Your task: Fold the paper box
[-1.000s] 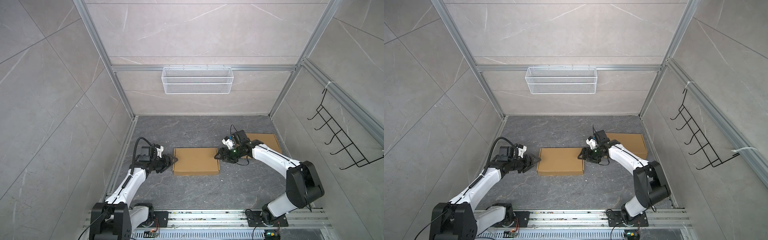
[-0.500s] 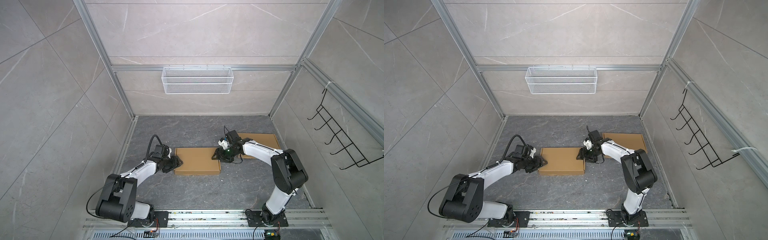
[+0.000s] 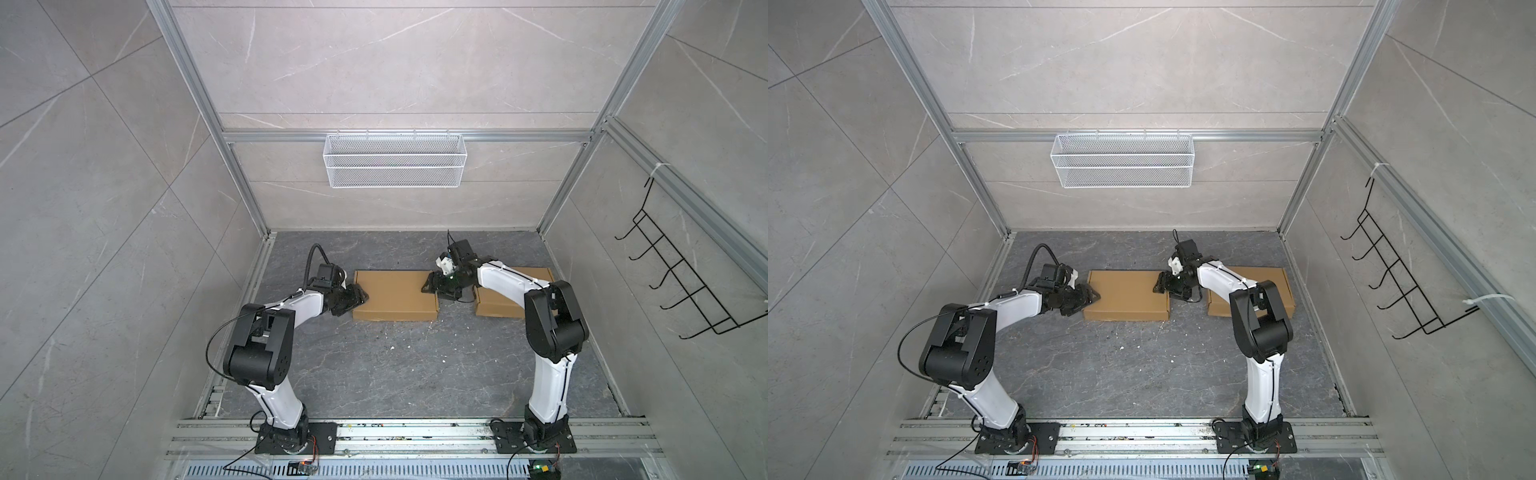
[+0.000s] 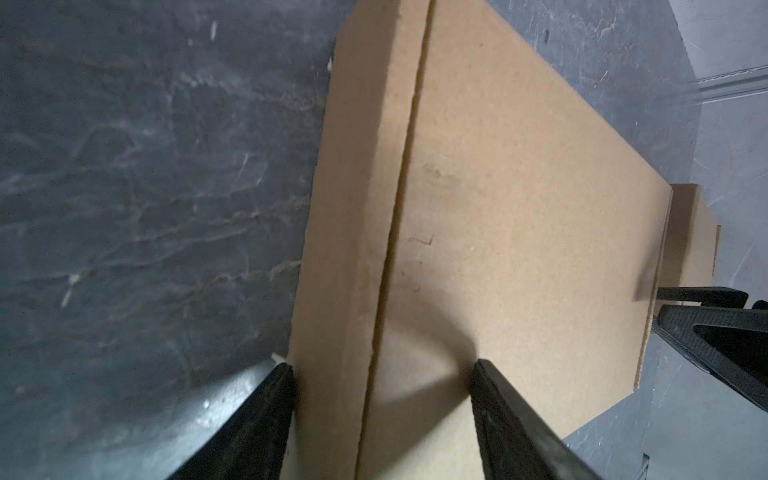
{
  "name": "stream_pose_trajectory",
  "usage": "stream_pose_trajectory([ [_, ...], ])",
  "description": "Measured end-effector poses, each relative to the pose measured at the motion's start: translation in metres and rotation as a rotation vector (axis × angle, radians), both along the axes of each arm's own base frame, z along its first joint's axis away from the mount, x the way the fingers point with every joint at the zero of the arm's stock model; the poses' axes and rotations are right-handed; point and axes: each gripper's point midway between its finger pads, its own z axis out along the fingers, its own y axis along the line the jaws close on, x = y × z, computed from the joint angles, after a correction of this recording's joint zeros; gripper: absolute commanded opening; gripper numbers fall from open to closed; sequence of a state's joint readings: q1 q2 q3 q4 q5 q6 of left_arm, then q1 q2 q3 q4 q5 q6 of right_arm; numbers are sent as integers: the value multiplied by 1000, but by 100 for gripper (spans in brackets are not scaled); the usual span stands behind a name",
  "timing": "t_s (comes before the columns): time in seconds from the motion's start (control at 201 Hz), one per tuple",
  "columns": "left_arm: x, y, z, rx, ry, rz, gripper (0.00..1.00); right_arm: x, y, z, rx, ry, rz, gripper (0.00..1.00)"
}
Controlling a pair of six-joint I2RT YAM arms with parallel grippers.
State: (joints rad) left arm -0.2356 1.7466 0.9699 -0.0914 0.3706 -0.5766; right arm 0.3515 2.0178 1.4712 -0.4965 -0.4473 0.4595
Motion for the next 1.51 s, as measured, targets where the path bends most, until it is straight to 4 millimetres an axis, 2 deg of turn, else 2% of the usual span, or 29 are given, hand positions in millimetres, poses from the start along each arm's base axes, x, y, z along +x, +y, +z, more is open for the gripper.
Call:
stream_pose_trajectory([
  [0.08, 6, -2, -1, -5, -10, -2, 69, 5, -3, -4, -4, 3, -9, 66],
  [0.169, 9, -3, -1, -10, -19, -5, 71, 5, -4, -6, -7, 10, -10, 73],
  [0.324, 6, -4, 1, -12, -16, -16, 82, 3, -6, -7, -23, -1, 18, 84],
  [0.463, 1, 3, 19, 3, -41, -10, 87, 3, -18, 3, -56, -16, 27, 87],
  [0.562, -4, 14, 50, 27, -122, 13, 88, 8, -34, 28, -80, -85, 14, 87],
  [0.617, -9, 22, 73, 45, -198, 28, 89, 9, -43, 49, -90, -155, -2, 87],
  [0.727, -22, 39, 115, 102, -368, 60, 91, -4, -64, 94, -113, -345, -46, 89],
  [0.776, -28, 49, 126, 143, -431, 77, 99, -14, -75, 110, -133, -437, -75, 92],
  [0.856, -38, 61, 134, 236, -537, 83, 100, -27, -98, 125, -195, -589, -133, 98],
  [0.926, -46, 73, 130, 341, -596, 87, 100, -31, -122, 124, -290, -657, -192, 99],
  [1.005, -48, 91, 118, 470, -615, 121, 100, -24, -159, 119, -424, -678, -294, 100],
  [1.13, -51, 141, 104, 703, -635, 288, 100, -23, -234, 109, -588, -672, -506, 99],
  [1.195, -57, 166, 94, 773, -628, 367, 100, -29, -257, 99, -641, -658, -569, 99],
  [1.299, -66, 202, 74, 831, -581, 463, 100, -35, -265, 77, -668, -644, -587, 98],
  [1.374, -67, 219, 59, 828, -555, 499, 100, -37, -264, 59, -668, -644, -584, 97],
  [1.443, -65, 226, 42, 807, -536, 503, 100, -41, -264, 44, -671, -653, -572, 97],
  [1.508, -61, 226, 26, 782, -514, 468, 100, -42, -263, 40, -666, -681, -564, 97],
])
